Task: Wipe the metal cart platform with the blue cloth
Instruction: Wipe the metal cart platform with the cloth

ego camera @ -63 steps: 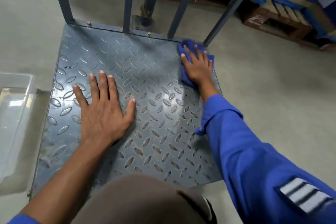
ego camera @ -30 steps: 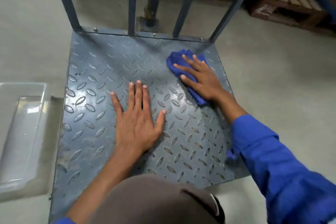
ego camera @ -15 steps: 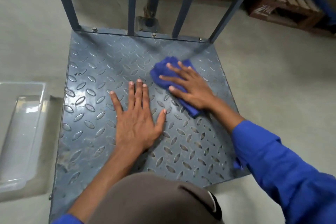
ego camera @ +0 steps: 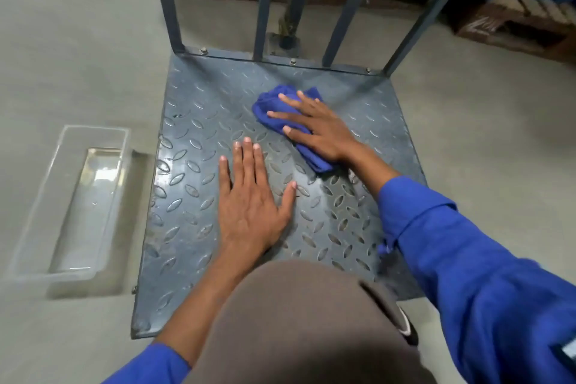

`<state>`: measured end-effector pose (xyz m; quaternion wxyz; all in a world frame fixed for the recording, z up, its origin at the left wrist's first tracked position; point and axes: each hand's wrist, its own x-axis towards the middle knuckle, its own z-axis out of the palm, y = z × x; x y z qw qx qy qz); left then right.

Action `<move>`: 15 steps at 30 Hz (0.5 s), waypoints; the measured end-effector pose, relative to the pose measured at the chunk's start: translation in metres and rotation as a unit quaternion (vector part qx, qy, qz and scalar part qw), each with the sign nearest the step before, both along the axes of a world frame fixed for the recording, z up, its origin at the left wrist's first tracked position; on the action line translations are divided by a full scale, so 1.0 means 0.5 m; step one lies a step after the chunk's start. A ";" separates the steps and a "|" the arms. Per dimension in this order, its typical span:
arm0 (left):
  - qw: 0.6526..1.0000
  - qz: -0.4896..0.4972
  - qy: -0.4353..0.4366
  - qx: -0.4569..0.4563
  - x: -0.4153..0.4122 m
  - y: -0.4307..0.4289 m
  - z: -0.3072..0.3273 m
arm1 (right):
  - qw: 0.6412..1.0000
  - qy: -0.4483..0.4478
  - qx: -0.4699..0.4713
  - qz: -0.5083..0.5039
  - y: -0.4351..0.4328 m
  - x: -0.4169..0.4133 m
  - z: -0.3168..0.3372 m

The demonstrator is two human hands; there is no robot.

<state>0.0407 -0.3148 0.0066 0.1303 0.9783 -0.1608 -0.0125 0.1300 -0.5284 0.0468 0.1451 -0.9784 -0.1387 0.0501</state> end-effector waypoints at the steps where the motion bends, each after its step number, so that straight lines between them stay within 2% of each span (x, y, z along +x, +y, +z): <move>1: 1.000 -0.002 -0.002 -0.003 -0.003 0.005 0.001 | 0.999 -0.003 0.003 -0.046 -0.015 0.032 0.005; 3: 1.000 -0.002 -0.004 -0.007 -0.005 0.014 -0.001 | 0.990 -0.003 -0.002 -0.144 -0.019 0.084 0.011; 4: 1.000 0.001 -0.005 -0.010 -0.005 0.019 -0.002 | 0.987 -0.005 -0.010 -0.163 0.004 0.094 0.009; 5: 1.000 0.006 -0.007 -0.010 -0.005 0.023 -0.003 | 0.990 -0.011 -0.017 -0.142 0.036 0.090 0.006; 8: 1.000 0.020 -0.009 -0.009 -0.008 0.045 -0.006 | 0.999 -0.003 -0.020 0.027 0.117 0.036 -0.008; 9: 1.000 0.021 -0.009 -0.006 -0.008 0.056 -0.007 | 0.998 -0.002 -0.011 0.055 0.115 0.037 -0.010; 10: 1.000 0.021 -0.007 -0.002 -0.007 0.069 -0.007 | 0.999 -0.003 0.001 0.045 0.104 0.053 -0.007; 14: 1.000 0.024 -0.009 0.013 0.005 0.115 -0.007 | 0.989 -0.010 -0.003 -0.148 0.084 0.138 0.000; 15: 0.999 0.030 -0.012 0.016 0.008 0.122 -0.007 | 0.986 -0.015 -0.012 -0.164 0.111 0.136 -0.004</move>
